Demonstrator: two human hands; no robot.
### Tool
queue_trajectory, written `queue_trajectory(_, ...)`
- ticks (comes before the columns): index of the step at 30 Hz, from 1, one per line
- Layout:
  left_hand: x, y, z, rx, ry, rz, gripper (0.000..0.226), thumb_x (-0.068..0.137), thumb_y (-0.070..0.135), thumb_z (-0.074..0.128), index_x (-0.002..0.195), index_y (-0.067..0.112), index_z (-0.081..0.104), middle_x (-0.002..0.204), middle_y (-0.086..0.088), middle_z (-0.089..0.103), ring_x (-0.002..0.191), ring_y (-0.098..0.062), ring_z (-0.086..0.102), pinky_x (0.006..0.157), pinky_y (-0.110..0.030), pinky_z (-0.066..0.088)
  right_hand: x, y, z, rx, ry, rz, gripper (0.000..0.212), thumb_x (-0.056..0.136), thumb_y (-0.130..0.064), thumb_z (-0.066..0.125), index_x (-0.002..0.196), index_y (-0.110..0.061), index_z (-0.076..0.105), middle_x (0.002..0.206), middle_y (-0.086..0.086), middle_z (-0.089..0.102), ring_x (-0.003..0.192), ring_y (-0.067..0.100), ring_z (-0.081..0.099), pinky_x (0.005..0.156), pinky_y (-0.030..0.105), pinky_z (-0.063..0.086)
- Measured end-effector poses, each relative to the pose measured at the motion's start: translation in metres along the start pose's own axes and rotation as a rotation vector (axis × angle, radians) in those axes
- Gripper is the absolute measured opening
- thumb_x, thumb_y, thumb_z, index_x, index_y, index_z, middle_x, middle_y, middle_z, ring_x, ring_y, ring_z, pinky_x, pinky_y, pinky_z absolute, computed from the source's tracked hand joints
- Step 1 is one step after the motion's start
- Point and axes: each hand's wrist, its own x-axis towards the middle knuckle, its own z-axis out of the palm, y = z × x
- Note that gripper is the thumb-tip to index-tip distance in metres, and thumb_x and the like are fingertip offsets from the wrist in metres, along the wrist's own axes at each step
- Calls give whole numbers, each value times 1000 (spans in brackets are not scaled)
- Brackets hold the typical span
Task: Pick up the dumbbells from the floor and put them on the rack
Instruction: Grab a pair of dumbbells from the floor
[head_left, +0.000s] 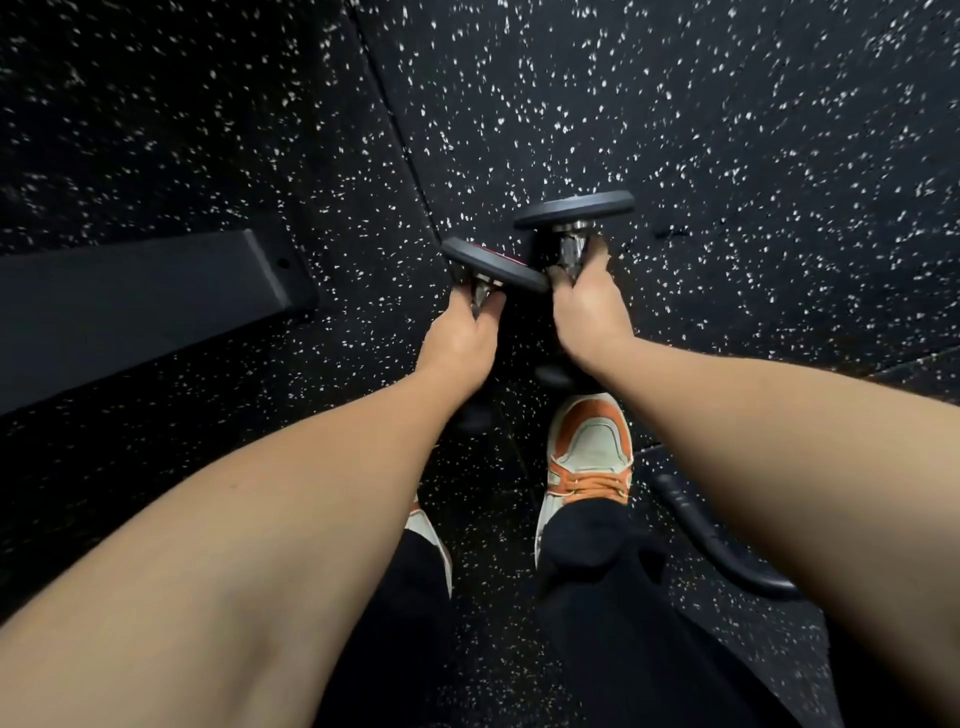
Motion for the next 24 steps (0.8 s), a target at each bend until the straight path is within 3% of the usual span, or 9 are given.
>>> queue_trajectory(5, -9, 3, -12, 31, 52, -36, 48, 95, 60, 36, 129, 27, 43, 100, -4, 58, 89, -31, 53, 78, -38, 37, -4, -4, -7, 9, -59, 53, 46, 100, -28, 43, 142, -19, 27, 99, 2, 54, 86, 30, 51, 75, 33, 34)
queue_trajectory(8, -25, 7, -26, 47, 86, -56, 50, 94, 63, 35, 127, 27, 44, 97, -4, 57, 88, -33, 54, 80, -41, 42, -20, -10, -21, -2, -72, 77, 42, 100, -27, 44, 139, -19, 30, 101, 5, 54, 85, 29, 50, 76, 34, 34)
queue_trajectory(11, -50, 17, -42, 34, 110, -70, 50, 94, 63, 35, 127, 26, 45, 98, -2, 55, 88, -30, 51, 78, -37, 36, -48, -17, -45, 19, -90, 82, 39, 100, -28, 45, 136, -19, 32, 100, 4, 55, 84, 28, 52, 76, 33, 35)
queue_trajectory(16, -121, 58, -76, 23, 148, -85, 47, 95, 60, 40, 124, 24, 46, 99, -2, 54, 89, -29, 50, 78, -34, 32, -117, -47, -104, 54, -59, 135, 35, 97, -34, 51, 124, -17, 38, 91, 2, 54, 71, 22, 53, 68, 33, 34)
queue_trajectory(20, -198, 104, -107, 52, 173, -88, 48, 95, 56, 45, 129, 22, 46, 101, -3, 53, 89, -26, 47, 79, -34, 33, -186, -77, -162, 86, -48, 138, 28, 96, -40, 54, 104, -19, 37, 78, -5, 52, 64, 13, 50, 51, 32, 31)
queue_trajectory(24, -283, 153, -141, 69, 154, -48, 46, 94, 60, 43, 124, 25, 47, 103, -2, 59, 88, -26, 51, 78, -36, 36, -258, -107, -226, 118, -71, 111, 28, 96, -44, 54, 99, -20, 41, 79, -8, 53, 67, 13, 52, 60, 36, 36)
